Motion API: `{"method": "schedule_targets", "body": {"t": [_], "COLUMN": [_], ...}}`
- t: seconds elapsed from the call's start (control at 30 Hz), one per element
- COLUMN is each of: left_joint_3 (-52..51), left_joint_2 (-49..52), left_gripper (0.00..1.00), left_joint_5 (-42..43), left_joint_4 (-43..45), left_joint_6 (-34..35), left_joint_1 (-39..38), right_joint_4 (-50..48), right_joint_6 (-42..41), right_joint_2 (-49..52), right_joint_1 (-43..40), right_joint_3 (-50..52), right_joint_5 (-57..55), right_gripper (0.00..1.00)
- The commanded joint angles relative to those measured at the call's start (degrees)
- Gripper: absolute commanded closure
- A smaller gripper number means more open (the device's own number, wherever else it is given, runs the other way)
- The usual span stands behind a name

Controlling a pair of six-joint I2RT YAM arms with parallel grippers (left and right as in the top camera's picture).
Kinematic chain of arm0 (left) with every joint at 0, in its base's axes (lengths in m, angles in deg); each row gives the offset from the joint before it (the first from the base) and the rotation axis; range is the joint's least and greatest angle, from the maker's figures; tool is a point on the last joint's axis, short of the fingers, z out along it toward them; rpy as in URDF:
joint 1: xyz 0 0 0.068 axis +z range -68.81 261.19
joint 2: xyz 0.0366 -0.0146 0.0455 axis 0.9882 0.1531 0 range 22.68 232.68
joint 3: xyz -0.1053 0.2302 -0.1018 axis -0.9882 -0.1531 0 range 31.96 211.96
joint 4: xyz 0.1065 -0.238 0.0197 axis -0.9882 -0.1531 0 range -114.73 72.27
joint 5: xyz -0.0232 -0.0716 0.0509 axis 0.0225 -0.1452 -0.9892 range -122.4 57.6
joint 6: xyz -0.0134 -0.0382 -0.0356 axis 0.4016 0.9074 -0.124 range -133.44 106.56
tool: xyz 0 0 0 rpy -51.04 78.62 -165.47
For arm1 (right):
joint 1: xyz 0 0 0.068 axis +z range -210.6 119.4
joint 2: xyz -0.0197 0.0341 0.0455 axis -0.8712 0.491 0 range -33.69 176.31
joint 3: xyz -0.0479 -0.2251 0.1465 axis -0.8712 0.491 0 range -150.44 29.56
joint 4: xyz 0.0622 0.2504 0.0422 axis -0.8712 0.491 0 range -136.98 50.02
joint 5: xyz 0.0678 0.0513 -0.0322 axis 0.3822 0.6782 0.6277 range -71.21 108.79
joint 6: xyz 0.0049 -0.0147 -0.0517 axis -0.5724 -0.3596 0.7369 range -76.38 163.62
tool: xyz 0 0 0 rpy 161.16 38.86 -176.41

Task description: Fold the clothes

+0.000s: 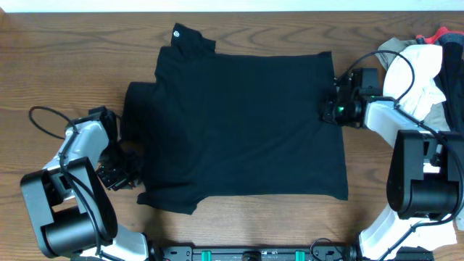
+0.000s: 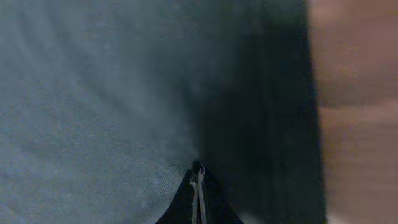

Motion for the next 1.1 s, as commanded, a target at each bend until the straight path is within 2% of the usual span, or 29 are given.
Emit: {"method": "schedule_targets", "body": {"t": [0.0, 0.2, 0.27, 0.43, 0.57, 0.73, 1.07], "left_joint_3": [1.14, 4.33, 4.63, 4.28, 1.40, 0.07, 0.07], "left_joint_2": [0.35, -3.78, -6.05, -8.44, -7.19, -3.72, 1.25], "left_gripper": [0.87, 0.85, 0.79, 0.74, 0.70, 0.71, 0.72], "left_joint_5": [0.00, 7.54, 9.35, 16.61, 16.57, 15.41, 11.34], "left_joint_4": [-0.50, -0.42, 0.46, 4.48, 10.82, 17.00, 19.02], "left_joint_6": [-0.37, -4.87, -5.57, -9.97, -11.39, -12.02, -12.22], "left_joint_1": [0.79, 0.70, 0.46, -2.43, -6.56, -9.25, -9.22], "right_joint_4": [3.80, 8.55, 8.55, 7.65, 7.21, 4.44, 0.35], "right_joint_6": [-0.61, 2.43, 2.40, 2.38, 2.45, 3.74, 3.67], "right_joint_2": [1.77, -4.20, -6.71, -10.12, -8.74, -5.57, -2.69], "right_joint_1": [-2.23, -2.29, -2.16, -0.61, 2.38, 7.17, 9.25], "right_joint_3": [-0.35, -4.70, -5.27, -5.31, -5.29, -5.27, -5.27], "right_joint_5": [-8.26, -2.86, -0.04, 5.42, 5.75, 5.66, 2.75], "right_gripper": [0.98, 0.86, 0.85, 0.81, 0.79, 0.78, 0.79]}}
